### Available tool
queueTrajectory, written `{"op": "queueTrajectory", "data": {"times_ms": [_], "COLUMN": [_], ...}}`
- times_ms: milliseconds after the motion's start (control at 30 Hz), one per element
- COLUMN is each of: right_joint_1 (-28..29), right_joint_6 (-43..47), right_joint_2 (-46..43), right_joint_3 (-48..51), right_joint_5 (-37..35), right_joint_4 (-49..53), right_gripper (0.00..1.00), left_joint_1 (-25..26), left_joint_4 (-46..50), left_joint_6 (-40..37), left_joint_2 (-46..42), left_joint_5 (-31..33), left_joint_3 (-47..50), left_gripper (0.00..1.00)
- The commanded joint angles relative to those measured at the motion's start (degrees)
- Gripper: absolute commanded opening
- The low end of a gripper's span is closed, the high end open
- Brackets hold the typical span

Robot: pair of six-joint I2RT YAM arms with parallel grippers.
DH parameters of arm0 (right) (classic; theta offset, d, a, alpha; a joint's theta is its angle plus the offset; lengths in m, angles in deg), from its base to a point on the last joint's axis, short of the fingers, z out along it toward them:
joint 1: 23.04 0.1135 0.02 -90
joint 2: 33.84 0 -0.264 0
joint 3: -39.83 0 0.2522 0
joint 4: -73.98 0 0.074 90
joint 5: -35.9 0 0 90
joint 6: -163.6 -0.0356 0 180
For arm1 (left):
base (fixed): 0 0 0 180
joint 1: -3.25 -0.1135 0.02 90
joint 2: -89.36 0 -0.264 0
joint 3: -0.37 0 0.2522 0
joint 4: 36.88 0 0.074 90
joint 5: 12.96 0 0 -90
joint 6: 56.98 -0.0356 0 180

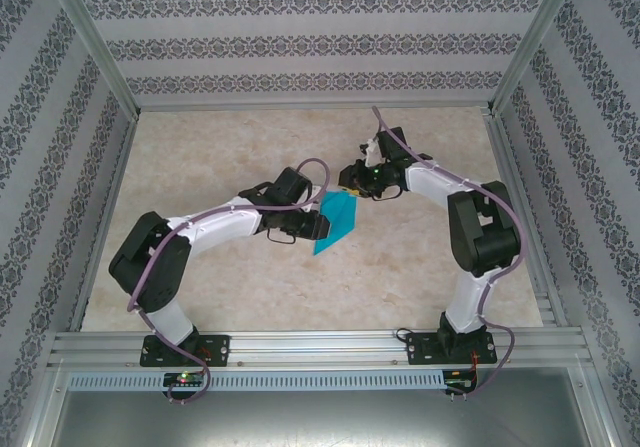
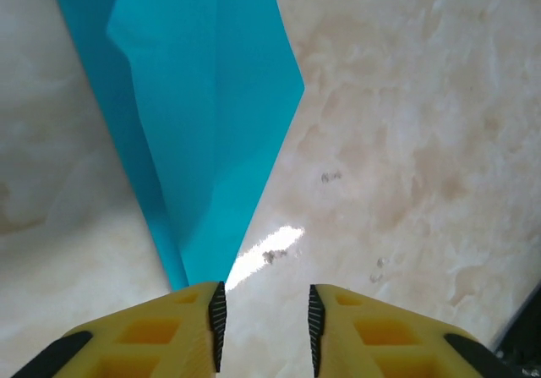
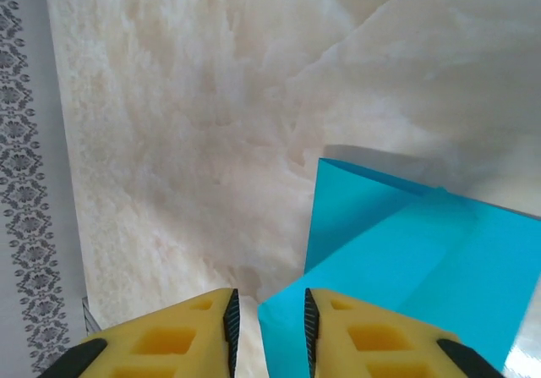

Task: Fold a paper plane with a square sheet of paper (pick it up from the middle)
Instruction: Fourth fold the wing at the center of the table, then turn over the paper at the center of the table.

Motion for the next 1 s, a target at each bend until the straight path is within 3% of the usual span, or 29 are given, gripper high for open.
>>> {"op": "queueTrajectory", "data": {"times_ms": [0, 367, 567, 967], "right_joint_1": [-1.28, -4.94, -6.23, -7.4], "right_joint_6": [1.15, 2.1, 2.94, 3.84], "right_joint_2": [-2.94, -8.37, -9.79, -10.78], "right_joint_3": [2.8, 9.46, 11.55, 13.66], "right_joint_5": [0.87, 2.13, 2.59, 2.67], "right_joint_4": [-0.13, -0.67, -0.18, 0.2], "right_gripper": [0.31, 0.35, 0.36, 0.38], "left_joint_1": [-0.91, -2.06, -2.25, -2.73], "left_joint_4": [1.17, -4.13, -3.55, 1.77], "left_joint_6": [-2.53, -0.91, -1.26, -5.94], "left_joint_2": [2.8, 9.42, 11.56, 10.08], "left_joint_5": [3.23, -1.93, -3.38, 1.4], "left_joint_3": [-2.34, -5.2, -6.44, -7.1], "left_gripper": [0.39, 0.41, 0.35, 0.4]}}
